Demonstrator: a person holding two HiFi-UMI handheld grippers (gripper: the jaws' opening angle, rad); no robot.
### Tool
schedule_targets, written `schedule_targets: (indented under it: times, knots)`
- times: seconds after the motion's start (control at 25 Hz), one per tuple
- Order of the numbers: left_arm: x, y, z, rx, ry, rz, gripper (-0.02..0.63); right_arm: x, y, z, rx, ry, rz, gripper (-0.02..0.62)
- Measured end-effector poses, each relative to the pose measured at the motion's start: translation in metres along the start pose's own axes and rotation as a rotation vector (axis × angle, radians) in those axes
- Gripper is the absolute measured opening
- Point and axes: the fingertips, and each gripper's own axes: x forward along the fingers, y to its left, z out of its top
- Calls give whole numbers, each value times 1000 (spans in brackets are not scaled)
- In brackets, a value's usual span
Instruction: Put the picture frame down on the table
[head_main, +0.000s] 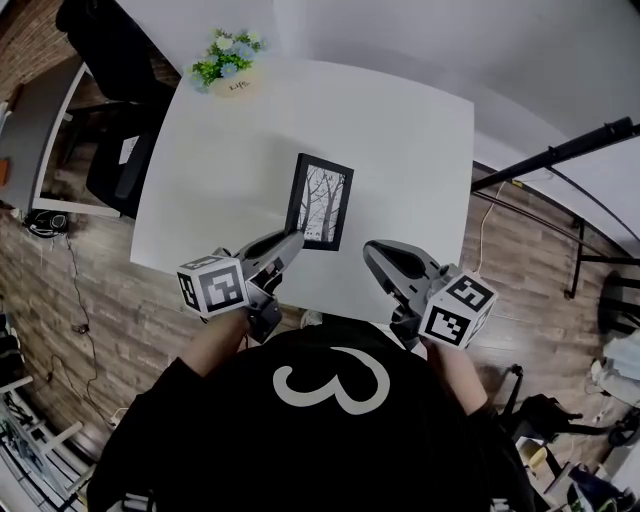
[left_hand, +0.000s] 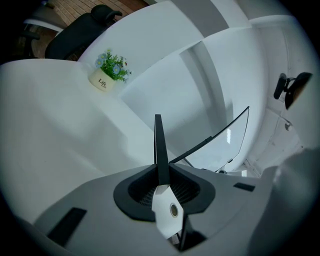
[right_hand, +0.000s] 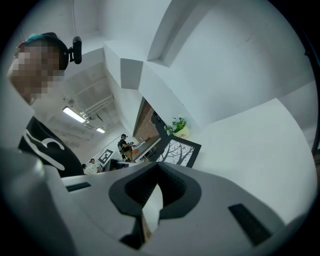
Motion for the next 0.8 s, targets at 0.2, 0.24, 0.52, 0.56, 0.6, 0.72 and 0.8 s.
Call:
schedule_targets:
  times: [0.2, 0.24, 0.52, 0.56, 0.6, 0.72, 0.8]
  knots:
    - [14, 16, -7, 0, 40, 24, 81, 1, -14, 1, 17, 10, -17, 23]
    - [16, 18, -8, -4, 46, 25, 81, 2, -16, 1, 20, 11, -21, 23]
    - [29, 35, -11, 2, 76, 53, 81, 7, -25, 3, 31, 21, -30, 23]
    - [30, 38, -11, 2, 79, 59, 81, 7, -26, 3, 33, 23, -33, 23]
    - [31, 41, -12, 3, 83, 65, 81, 7, -28, 3, 35, 24, -37, 23]
    - [32, 47, -16, 14, 96, 78, 81, 7, -30, 1, 43, 25, -44, 23]
    - [33, 50, -18, 4, 98, 77, 81, 11, -30, 1, 45, 26, -43, 23]
